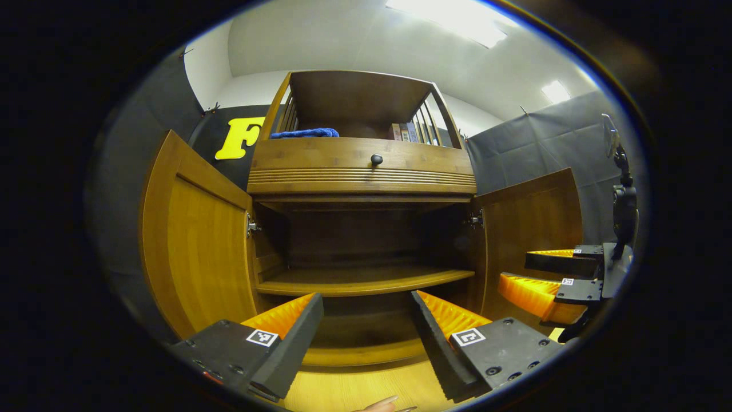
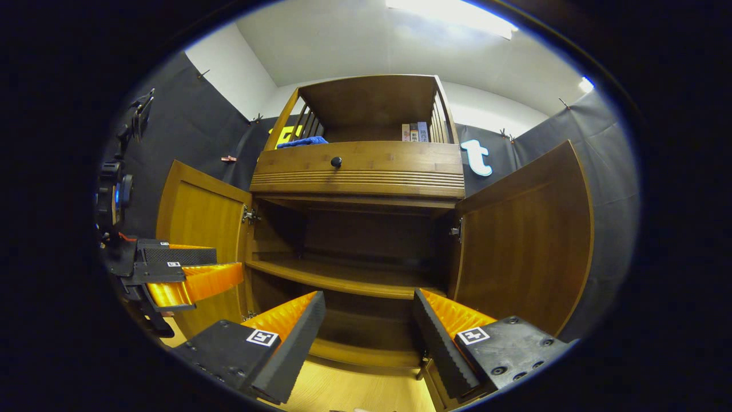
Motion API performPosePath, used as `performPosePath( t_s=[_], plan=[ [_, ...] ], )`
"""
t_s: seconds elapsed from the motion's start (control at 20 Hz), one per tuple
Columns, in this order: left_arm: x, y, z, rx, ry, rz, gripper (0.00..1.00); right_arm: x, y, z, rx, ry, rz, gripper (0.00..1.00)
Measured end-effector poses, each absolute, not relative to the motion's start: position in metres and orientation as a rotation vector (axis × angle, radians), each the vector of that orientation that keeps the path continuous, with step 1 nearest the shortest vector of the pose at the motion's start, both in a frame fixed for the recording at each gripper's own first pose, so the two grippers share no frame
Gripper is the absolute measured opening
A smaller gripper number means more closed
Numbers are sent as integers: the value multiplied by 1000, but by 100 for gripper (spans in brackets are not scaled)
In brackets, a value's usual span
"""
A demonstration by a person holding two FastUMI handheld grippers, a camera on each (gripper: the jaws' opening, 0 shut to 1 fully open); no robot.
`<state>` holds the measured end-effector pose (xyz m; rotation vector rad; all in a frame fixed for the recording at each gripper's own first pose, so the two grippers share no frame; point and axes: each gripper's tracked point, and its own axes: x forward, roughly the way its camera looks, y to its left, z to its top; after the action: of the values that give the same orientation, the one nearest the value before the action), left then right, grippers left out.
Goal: Open the right door of the double-door shoe cabinet with the right hand, and open the left door with the left hand.
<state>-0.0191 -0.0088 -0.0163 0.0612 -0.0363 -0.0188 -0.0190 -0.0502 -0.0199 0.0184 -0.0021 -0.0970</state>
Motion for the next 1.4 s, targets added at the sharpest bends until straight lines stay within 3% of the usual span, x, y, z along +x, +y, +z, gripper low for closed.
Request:
performPosePath(
  t_s=[1.4],
  plan=[
    [-32,-12,-20,91,-32,-20,93,-24,-32,-14,5,-36,-25,97]
  ],
)
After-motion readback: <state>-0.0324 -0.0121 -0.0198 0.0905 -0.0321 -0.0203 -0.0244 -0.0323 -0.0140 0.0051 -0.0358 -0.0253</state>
